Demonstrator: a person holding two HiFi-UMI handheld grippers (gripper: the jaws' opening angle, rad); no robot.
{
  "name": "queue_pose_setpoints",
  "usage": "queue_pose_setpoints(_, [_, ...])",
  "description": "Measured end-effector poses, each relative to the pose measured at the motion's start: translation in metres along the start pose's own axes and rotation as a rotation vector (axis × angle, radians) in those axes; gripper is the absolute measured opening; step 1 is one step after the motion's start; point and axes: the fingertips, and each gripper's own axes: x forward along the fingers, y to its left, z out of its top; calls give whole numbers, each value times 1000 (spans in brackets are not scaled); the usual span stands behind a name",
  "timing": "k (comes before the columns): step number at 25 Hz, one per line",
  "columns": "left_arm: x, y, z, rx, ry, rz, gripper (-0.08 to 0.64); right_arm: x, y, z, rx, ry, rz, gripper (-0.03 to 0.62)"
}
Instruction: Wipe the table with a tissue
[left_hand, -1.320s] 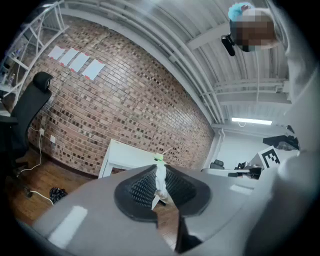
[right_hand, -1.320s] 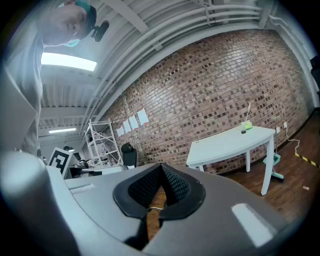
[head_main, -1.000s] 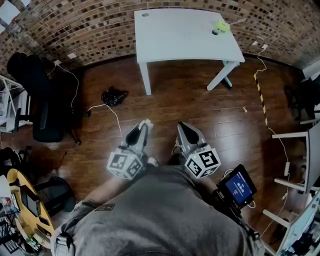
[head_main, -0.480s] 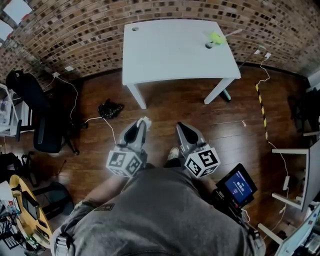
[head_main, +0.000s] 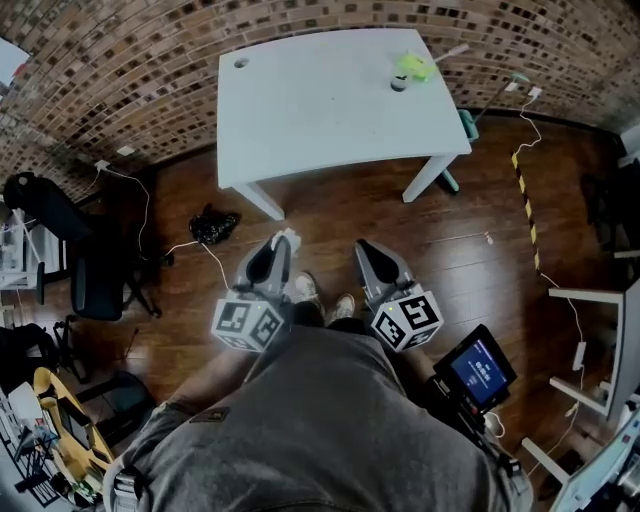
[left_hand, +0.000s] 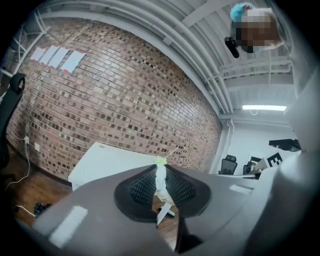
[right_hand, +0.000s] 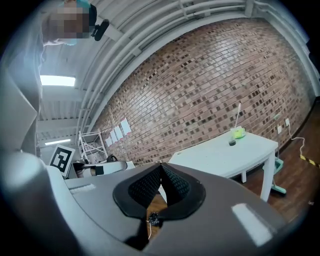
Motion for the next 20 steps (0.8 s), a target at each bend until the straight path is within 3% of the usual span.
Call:
queue_pose_setpoints(8, [68,23,4,-31,-4,-34,43,43,-41,14,-16,4,-47,12])
queue_pose_setpoints(20, [176,81,43,-77,-6,-99,43,153,-86,72,-77,7,-112,12])
